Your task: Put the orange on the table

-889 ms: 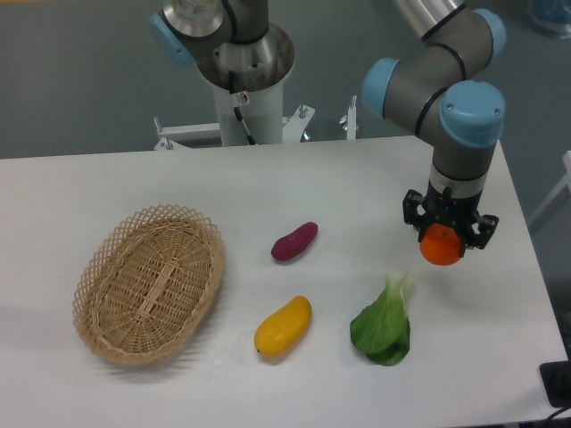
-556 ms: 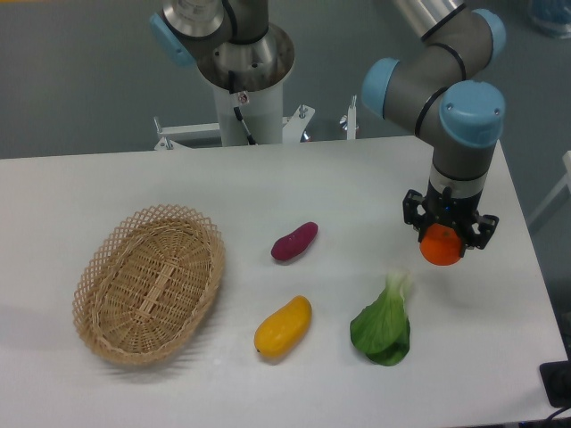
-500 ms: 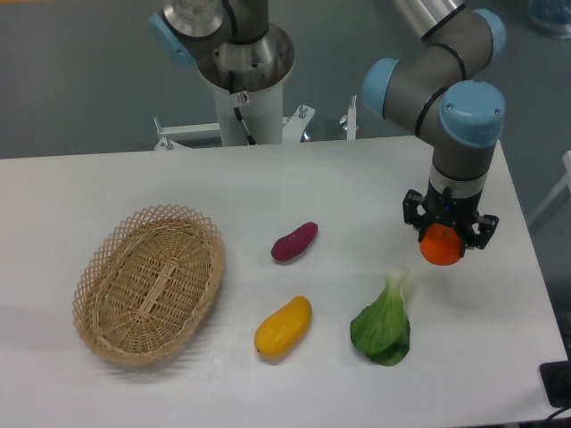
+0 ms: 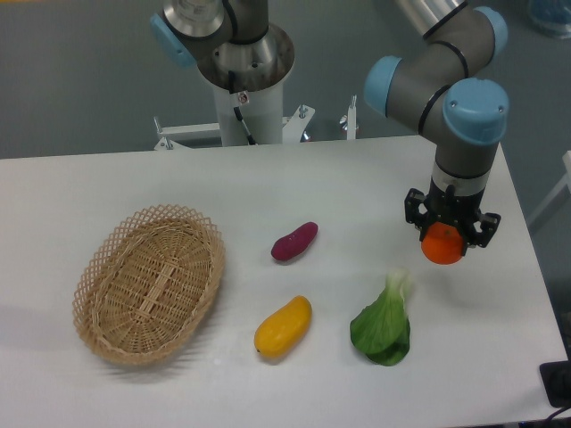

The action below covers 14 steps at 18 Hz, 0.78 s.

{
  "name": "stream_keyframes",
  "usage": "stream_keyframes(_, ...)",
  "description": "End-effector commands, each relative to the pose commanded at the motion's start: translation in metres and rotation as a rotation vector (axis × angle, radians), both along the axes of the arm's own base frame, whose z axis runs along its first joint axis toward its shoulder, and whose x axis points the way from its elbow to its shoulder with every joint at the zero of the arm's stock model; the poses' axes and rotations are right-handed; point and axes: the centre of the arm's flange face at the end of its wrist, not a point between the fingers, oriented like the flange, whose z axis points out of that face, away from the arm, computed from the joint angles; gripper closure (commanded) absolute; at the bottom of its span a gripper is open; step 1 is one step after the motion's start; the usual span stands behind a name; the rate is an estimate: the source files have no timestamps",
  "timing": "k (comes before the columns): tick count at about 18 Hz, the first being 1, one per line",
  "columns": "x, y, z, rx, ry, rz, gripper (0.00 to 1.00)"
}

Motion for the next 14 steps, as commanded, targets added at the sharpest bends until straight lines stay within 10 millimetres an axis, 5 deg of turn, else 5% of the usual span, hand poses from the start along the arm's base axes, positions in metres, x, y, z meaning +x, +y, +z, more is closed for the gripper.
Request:
stream_keyframes(3, 0.016, 0.004, -0.011, -0.010, -0.024, -0.015, 0.62)
stream_keyframes(8, 0.075, -0.008, -0.036, -0.047, -0.085, -0.088, 0.63)
stream_keyframes(14, 0.125, 0.003, -0.054, -0.072, -0.085, -0.201, 0.63)
